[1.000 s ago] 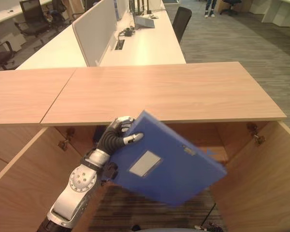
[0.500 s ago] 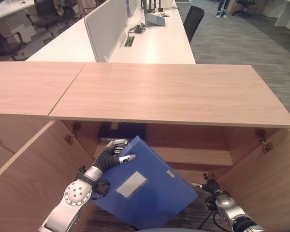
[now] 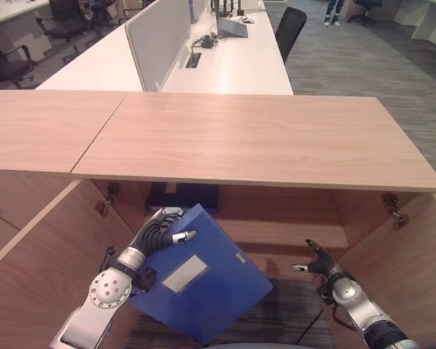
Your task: Put the empty folder in the office cabinet
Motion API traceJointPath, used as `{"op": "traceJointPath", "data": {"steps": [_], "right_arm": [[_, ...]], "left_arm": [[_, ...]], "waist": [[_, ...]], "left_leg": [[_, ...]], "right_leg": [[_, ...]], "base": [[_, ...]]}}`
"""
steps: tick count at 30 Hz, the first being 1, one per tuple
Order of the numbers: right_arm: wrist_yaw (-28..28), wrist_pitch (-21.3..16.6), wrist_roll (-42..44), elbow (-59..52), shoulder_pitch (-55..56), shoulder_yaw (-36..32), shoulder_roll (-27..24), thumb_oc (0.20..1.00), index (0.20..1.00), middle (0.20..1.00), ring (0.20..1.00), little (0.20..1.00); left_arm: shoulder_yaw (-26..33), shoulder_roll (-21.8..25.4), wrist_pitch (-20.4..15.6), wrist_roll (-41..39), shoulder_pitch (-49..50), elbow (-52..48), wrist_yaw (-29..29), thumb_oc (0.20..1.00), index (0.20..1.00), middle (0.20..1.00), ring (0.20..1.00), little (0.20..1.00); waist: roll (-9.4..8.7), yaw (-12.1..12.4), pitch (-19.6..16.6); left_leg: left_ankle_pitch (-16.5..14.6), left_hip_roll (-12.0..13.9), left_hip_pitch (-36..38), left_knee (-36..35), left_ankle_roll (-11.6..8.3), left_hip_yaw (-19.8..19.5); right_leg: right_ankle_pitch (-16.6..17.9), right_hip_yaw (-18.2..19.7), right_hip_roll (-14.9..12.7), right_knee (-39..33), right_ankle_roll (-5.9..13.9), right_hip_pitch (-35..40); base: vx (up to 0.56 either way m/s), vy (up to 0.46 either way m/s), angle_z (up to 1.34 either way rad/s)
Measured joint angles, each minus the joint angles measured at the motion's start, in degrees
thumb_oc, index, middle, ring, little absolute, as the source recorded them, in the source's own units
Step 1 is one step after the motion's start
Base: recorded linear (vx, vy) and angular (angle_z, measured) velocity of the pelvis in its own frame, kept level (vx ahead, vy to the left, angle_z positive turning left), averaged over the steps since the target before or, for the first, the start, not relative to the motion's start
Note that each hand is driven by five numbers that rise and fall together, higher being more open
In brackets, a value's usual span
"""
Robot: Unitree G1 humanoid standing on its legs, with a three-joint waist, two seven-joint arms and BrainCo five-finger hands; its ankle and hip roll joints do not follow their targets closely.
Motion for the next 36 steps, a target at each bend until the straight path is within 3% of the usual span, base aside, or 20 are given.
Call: {"op": "traceJointPath", "data": {"steps": [7, 14, 19, 24, 28, 36], "right_arm": [[1.5, -0.5, -1.5, -14.5, 0.9, -0.5, -4.1, 1.0, 1.0, 1.0, 1.0, 1.0], [11.0, -3.1, 3.0, -28.4, -1.2, 7.3, -6.8, 1.0, 1.0, 1.0, 1.0, 1.0], [17.4, -3.9, 5.4, -30.2, -4.4, 13.5, -7.1, 1.0, 1.0, 1.0, 1.0, 1.0], [18.8, -3.8, 5.4, -29.7, -6.4, 17.7, -6.2, 1.0, 1.0, 1.0, 1.0, 1.0], [18.4, -3.8, 6.8, -25.4, -9.0, 20.2, -2.7, 1.0, 1.0, 1.0, 1.0, 1.0], [15.8, -3.9, 7.1, -23.3, -11.0, 20.6, -0.8, 1.0, 1.0, 1.0, 1.0, 1.0]], "left_arm": [[1.8, 0.2, -0.6, 10.2, -0.6, 0.1, 1.9, 0.2, 0.2, 0.2, 0.2, 0.2], [1.2, 1.3, -2.8, 21.1, -4.8, 1.1, 4.3, 0.2, 0.2, 0.2, 0.2, 0.2], [-0.2, 1.6, -3.1, 25.6, -7.1, 2.3, 5.1, 0.2, 0.2, 0.2, 0.2, 0.2], [-1.5, 1.4, -4.0, 25.8, -7.9, 2.1, 5.1, 0.2, 0.2, 0.2, 0.2, 0.2], [-4.4, 1.5, -4.4, 24.7, -9.8, -0.8, 4.7, 0.2, 0.2, 0.2, 0.2, 0.2], [-7.3, 4.9, -5.4, 18.3, -12.6, -6.3, 2.2, 0.2, 0.2, 0.2, 0.2, 0.2]], "waist": [[0.64, -0.3, 0.4], [0.45, 0.0, 0.4], [0.03, 0.2, 0.3], [-0.46, 0.1, 0.0], [-0.78, 0.1, -0.1], [-0.79, 0.0, -0.1]], "left_leg": [[0.0, 0.0, 0.0, 0.0, 0.0, 0.0], [0.0, 0.0, -0.1, 0.0, 0.0, 0.1], [0.0, 0.0, -0.1, 0.0, 0.0, 0.1], [0.0, 0.0, -0.1, 0.0, 0.0, 0.2], [0.0, 0.0, -0.1, 0.0, 0.0, 0.4], [0.0, 0.0, -0.1, 0.0, 0.0, 0.5]], "right_leg": [[0.0, 0.0, 0.0, 0.0, -0.04, 0.0], [0.2, 0.0, 0.0, 0.0, -0.23, -0.1], [0.2, 0.1, 0.0, 0.0, -0.24, -0.2], [0.2, 0.2, 0.0, 0.0, -0.24, -0.3], [0.2, 0.3, 0.0, 0.0, -0.2, -0.3], [0.2, 0.4, 0.0, 0.0, -0.18, -0.4]], "base": [[0.0, 0.0, 0.0], [0.0, 0.0, 0.0], [0.0, 0.0, 0.0], [0.0, 0.0, 0.0], [0.0, 0.002, -0.02], [0.0, 0.0, 0.0]]}}
